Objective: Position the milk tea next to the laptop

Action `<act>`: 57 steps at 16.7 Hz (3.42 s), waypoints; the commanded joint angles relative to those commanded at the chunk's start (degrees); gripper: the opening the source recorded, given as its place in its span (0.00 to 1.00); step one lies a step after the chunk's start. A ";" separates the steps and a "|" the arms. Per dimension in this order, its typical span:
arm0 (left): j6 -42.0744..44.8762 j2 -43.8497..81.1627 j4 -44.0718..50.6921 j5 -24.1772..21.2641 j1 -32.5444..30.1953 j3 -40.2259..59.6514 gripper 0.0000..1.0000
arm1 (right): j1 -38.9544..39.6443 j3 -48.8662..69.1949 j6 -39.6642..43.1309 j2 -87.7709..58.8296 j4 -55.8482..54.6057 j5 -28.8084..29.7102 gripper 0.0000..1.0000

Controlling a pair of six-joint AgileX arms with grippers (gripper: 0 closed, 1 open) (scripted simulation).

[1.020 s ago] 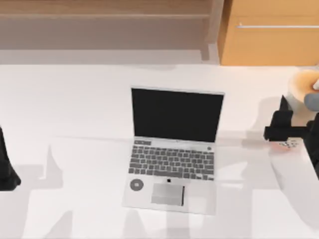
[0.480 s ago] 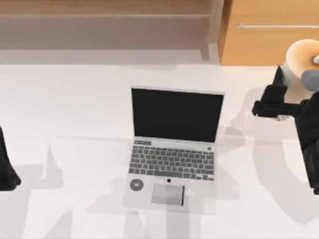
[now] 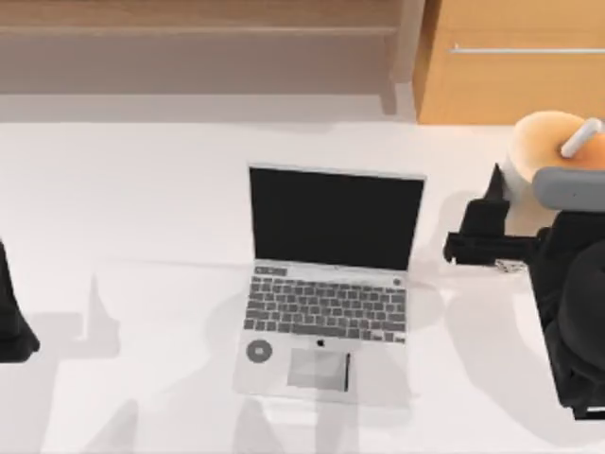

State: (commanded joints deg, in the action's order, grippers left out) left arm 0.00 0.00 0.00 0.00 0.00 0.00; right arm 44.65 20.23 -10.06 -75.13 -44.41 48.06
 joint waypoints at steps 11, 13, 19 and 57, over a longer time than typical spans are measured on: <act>0.00 0.00 0.00 0.00 0.00 0.00 1.00 | 8.33 -2.32 -6.89 1.67 10.21 4.20 0.00; 0.00 0.00 0.00 0.00 0.00 0.00 1.00 | 8.33 -2.32 -6.89 1.67 10.21 4.20 0.00; 0.00 0.00 0.00 0.00 0.00 0.00 1.00 | 8.34 -2.59 -7.03 1.42 8.78 4.37 0.00; 0.00 0.00 0.00 0.00 0.00 0.00 1.00 | 8.32 -5.87 -7.02 -8.12 -3.03 4.32 1.00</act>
State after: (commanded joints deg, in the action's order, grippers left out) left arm 0.00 0.00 0.00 0.00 0.00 0.00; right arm 52.97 14.35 -17.08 -83.24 -47.45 52.38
